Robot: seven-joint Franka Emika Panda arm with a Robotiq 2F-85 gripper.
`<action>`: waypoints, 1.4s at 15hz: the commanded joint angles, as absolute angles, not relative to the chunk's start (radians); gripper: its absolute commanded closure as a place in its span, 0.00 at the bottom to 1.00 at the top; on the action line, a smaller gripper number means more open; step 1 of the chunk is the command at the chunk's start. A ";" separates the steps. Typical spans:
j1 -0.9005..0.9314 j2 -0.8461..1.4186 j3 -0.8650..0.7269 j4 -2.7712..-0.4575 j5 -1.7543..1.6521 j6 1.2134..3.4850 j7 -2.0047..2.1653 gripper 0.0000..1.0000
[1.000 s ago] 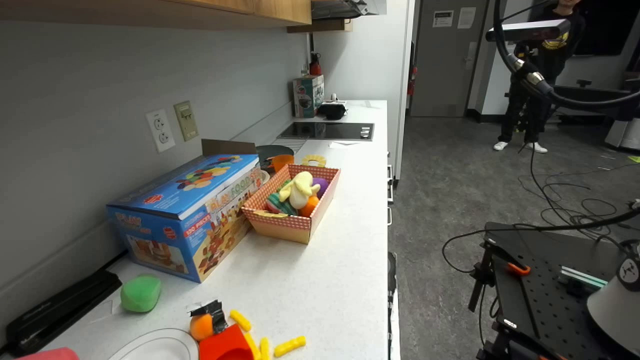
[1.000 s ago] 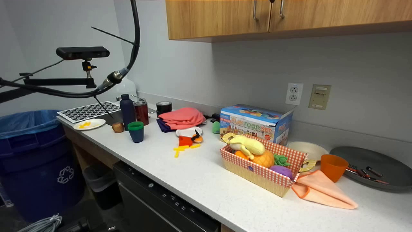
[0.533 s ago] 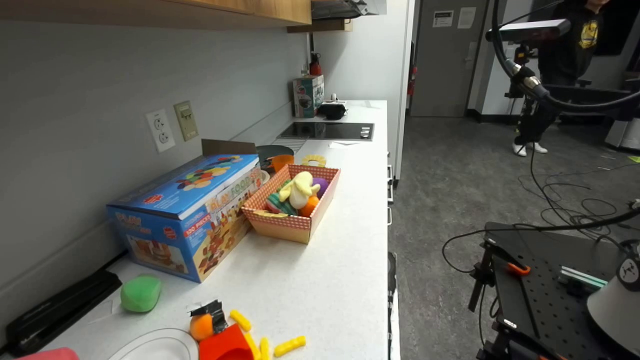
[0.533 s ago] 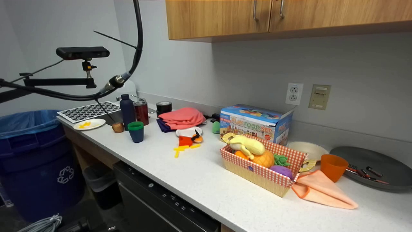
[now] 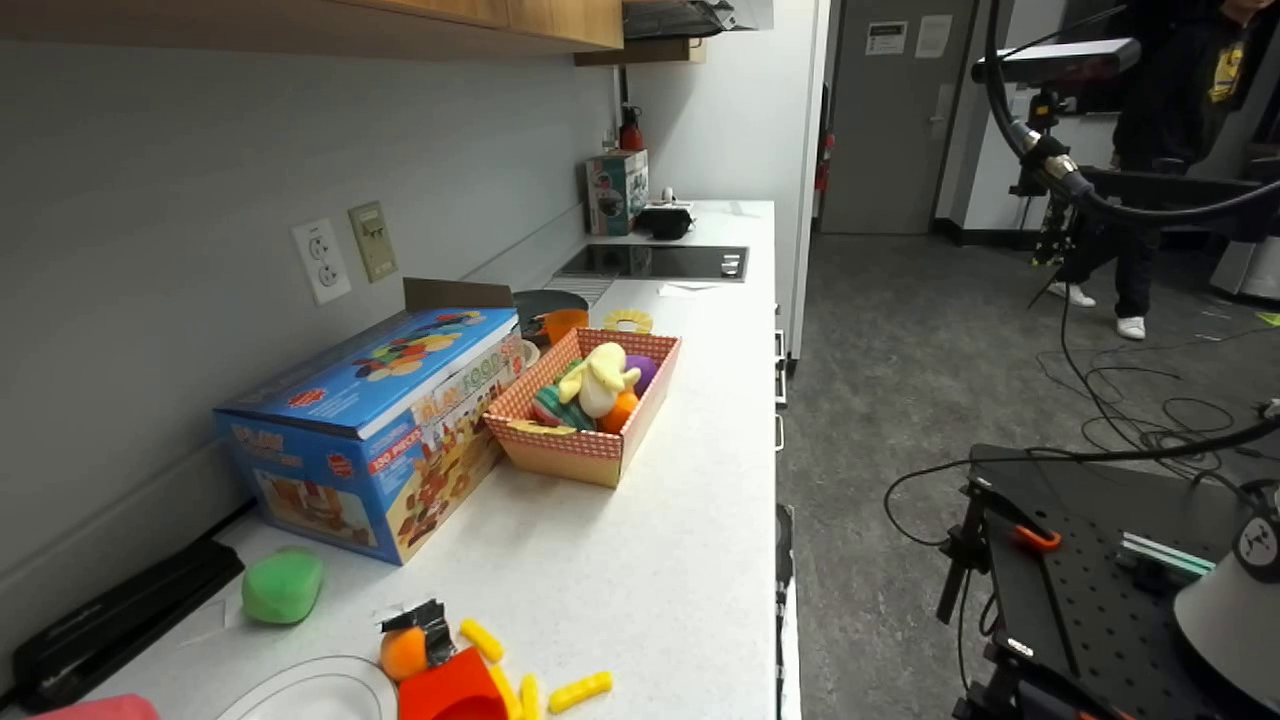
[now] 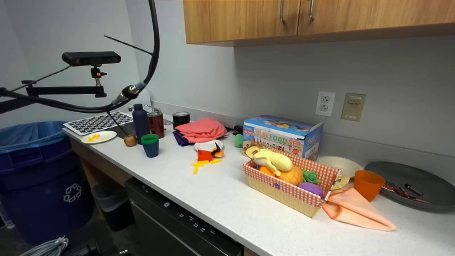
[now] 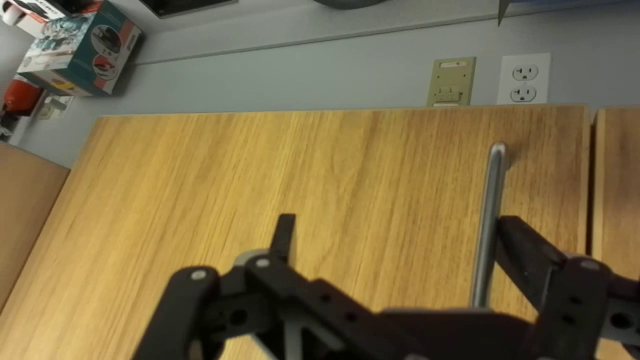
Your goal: Open the right upper cabinet door.
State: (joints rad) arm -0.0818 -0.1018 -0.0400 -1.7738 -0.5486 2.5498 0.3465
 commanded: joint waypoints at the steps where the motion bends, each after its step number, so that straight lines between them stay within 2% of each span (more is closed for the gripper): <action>1: -0.137 -0.112 -0.061 -1.856 -0.654 2.562 0.394 0.00; 6: -0.159 -0.184 -0.088 -1.984 -0.689 2.590 0.440 0.00; 21: -0.248 -0.319 -0.096 -2.148 -1.055 2.775 0.676 0.00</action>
State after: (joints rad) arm -0.1565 -0.2857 -0.0497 -2.1005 -0.9442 2.7840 0.6656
